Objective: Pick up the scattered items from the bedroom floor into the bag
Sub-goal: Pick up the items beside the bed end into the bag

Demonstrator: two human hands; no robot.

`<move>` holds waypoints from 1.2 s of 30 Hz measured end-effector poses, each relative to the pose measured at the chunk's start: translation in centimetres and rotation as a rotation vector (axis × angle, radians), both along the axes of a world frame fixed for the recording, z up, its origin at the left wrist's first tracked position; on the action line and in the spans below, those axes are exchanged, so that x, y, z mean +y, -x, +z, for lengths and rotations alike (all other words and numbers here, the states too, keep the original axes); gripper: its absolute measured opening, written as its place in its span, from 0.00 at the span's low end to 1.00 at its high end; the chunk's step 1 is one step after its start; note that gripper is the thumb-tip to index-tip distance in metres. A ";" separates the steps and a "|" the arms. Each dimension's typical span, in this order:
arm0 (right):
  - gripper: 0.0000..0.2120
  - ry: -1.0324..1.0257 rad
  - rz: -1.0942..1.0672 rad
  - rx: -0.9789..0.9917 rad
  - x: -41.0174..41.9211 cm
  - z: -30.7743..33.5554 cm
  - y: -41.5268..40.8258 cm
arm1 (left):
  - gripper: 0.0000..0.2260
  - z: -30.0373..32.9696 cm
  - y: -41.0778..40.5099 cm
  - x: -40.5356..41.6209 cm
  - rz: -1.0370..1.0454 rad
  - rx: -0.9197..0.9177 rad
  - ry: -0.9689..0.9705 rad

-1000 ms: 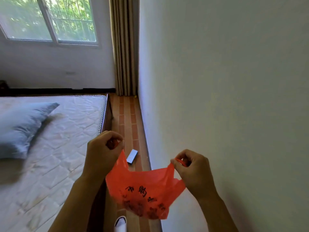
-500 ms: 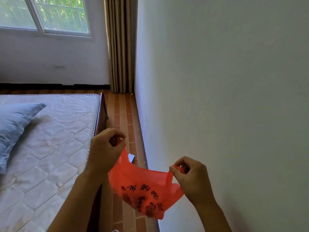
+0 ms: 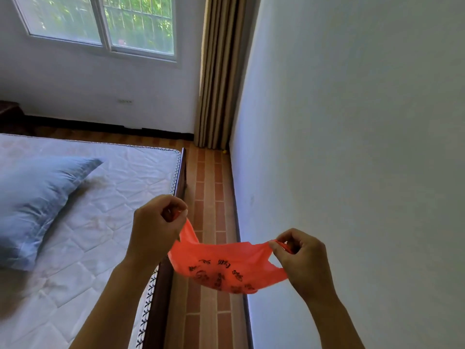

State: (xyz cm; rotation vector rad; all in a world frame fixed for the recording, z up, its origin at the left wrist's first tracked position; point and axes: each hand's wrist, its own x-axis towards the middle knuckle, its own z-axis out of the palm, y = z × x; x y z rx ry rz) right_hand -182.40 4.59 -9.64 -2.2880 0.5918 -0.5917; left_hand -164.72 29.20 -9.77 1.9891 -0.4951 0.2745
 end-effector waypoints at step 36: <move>0.07 -0.216 0.300 0.375 -14.8 -26.4 -46.5 | 0.14 -26.1 -30.3 -8.7 0.296 0.482 -0.167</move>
